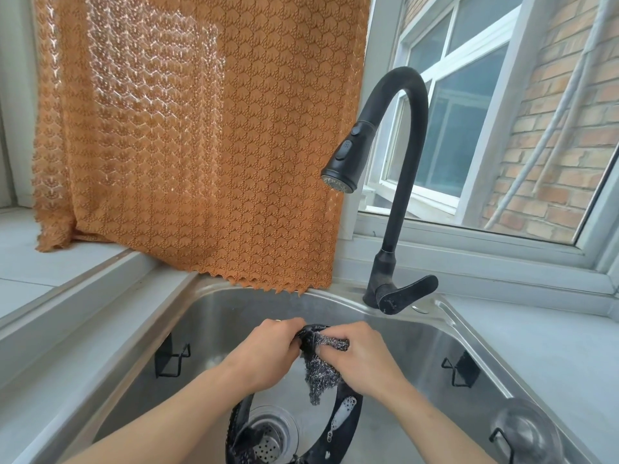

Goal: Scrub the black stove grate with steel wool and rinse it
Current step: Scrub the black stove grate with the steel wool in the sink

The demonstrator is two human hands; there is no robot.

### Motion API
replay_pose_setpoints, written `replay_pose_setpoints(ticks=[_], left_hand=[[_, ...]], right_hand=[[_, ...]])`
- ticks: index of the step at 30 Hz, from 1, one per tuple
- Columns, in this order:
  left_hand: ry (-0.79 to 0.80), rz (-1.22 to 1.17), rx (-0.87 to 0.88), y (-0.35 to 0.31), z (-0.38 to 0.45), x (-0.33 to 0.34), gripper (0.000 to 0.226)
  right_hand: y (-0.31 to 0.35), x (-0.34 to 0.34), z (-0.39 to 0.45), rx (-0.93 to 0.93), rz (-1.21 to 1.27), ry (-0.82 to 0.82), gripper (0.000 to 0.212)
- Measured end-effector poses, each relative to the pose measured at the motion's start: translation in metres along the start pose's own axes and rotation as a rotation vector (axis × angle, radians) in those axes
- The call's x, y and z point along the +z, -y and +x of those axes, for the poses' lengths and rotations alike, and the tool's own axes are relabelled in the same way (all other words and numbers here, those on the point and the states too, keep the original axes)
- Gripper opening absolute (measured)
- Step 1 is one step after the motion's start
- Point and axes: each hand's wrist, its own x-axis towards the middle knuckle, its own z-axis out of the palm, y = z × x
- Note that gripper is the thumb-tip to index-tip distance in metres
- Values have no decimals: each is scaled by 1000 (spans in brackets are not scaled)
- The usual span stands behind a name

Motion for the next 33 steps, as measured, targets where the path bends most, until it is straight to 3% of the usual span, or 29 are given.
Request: replay_pose_setpoints(ticks=[2,5,10,14,20,25,29,33], left_hand=[[-2,7,-4,0,-1,-1,15],[-1,20,-3,-2,0,-2,17],[-2,33,-3,-4,0,-1,13],[-21,29,-22,-4,-2,-2,13],[-100,34,-47,-12,-7,-3,20],[-126,106,-40,-25,-9,3,21],[-119,124,-45,-26,-10,5,20],[-121,154,-70,-25,-9,4,20]], right_hand=[[1,-6,1,6,68,-50,7],[0,-8,0,-8,95,-69,11],[-5,3,-1,-2,-20,119,21],[-7,-5,1,101,-116,140,32],[-30,-34,2,213,-421,-49,27],[-34,-15,4,-33,-526,49,19],[-25,12,14,-217,-770,45,18],[-20,28,12,-336,-999,170,13]])
